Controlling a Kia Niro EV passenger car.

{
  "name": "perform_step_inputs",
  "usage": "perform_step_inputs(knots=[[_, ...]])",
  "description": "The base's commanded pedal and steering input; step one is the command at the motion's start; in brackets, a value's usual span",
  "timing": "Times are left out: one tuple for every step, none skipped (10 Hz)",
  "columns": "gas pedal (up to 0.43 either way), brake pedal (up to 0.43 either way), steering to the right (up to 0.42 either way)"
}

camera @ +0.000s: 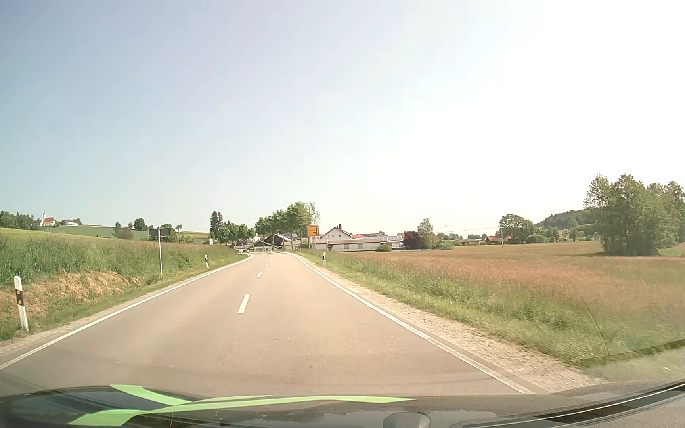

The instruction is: Follow the waypoints while adhering to traffic rules and regulations

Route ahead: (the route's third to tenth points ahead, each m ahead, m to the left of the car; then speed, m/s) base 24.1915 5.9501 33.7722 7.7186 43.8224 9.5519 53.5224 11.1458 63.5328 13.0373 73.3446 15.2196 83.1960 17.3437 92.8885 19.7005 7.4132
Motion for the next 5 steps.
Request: perform_step_inputs(knots=[[0.28,0.0,-0.114],[0.28,0.0,-0.109],[0.28,0.0,-0.102],[0.28,0.0,-0.095],[0.28,0.0,-0.088]])
